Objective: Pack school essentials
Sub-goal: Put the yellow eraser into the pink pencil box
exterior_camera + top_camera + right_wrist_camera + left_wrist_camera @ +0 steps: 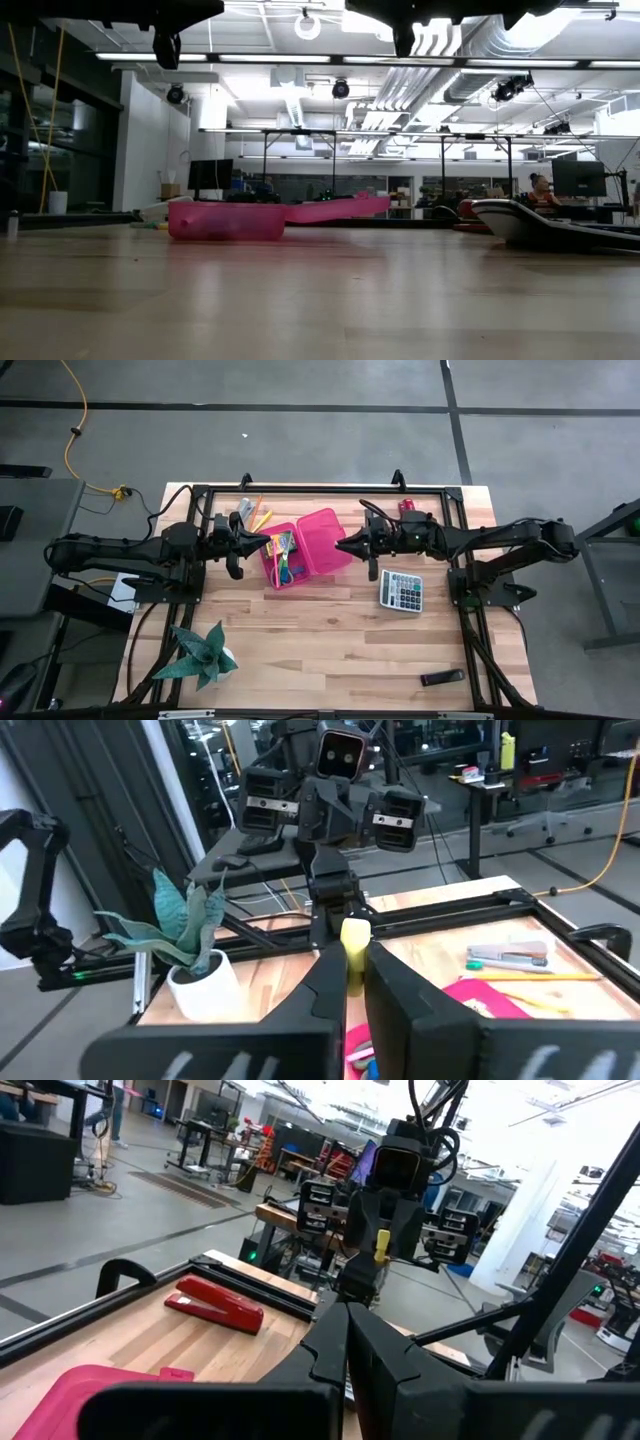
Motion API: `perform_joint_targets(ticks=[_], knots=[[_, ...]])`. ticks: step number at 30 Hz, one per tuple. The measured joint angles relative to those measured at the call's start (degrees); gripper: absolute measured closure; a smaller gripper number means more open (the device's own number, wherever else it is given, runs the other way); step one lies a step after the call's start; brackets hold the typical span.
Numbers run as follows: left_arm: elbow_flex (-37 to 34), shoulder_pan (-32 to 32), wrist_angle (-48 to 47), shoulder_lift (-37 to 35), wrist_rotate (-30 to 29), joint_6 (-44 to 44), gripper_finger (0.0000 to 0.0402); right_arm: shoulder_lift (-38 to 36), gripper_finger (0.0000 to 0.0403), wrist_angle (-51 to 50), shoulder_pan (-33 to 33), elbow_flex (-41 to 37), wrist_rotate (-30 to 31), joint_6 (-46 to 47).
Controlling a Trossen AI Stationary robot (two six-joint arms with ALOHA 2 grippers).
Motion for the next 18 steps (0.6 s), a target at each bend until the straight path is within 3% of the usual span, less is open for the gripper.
perform_joint_targets(ticks=[7, 18], knots=[[0.0, 0.0, 0.1, 0.0, 1.9, 0.0, 0.0401, 5.3, 0.0395, 0.4, 1.3, 0.5, 3.9, -0.4], [0.0, 0.0, 0.3, 0.0, 1.3, 0.9, 0.0401, 30.6, 0.0395, -0.1, 1.7, 13.8, 4.1, 1.9]])
